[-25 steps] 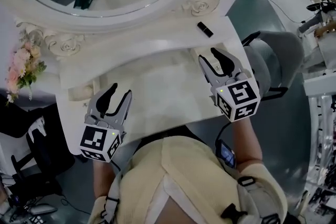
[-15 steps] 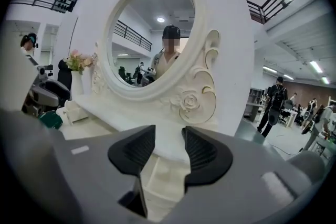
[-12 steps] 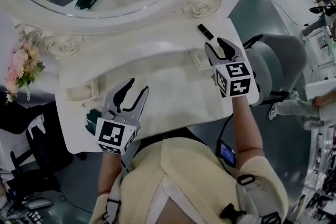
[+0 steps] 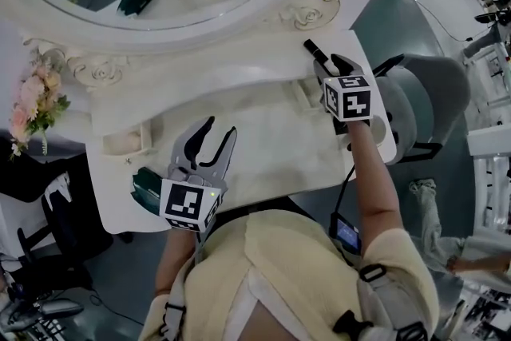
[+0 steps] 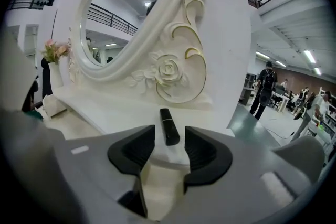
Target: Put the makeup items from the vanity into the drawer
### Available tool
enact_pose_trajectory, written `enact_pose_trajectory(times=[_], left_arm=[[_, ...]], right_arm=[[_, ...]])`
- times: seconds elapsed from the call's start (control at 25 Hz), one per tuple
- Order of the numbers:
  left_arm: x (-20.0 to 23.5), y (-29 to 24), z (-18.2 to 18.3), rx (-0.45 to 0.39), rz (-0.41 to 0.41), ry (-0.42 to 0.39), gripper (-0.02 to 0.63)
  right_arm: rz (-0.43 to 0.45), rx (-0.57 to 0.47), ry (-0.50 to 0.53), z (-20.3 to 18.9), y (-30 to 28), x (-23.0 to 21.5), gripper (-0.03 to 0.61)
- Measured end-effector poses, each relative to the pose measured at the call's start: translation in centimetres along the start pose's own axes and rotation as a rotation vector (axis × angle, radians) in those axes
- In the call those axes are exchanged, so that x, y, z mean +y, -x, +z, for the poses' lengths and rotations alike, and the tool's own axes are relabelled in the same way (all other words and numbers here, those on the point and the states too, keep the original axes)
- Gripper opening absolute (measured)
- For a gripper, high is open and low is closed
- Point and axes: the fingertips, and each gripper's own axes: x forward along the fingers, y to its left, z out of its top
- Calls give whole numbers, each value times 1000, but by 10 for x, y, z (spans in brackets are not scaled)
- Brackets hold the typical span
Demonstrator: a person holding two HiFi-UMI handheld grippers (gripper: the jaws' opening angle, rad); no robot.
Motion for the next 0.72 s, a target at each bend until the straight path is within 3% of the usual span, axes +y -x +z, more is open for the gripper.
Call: enact_pose_trajectory(times=[0.28, 0.4, 0.72], left_arm=[[-11, -6, -9, 19, -25, 15, 179], [-13, -8, -11, 18, -34, 28, 179], [-14, -7, -17, 35, -54, 32, 179]], right_arm=[[2, 22, -50, -6, -11, -2, 166], [-2, 30, -50, -8, -13, -2, 109], [16, -7, -50, -4, 3, 6, 95]])
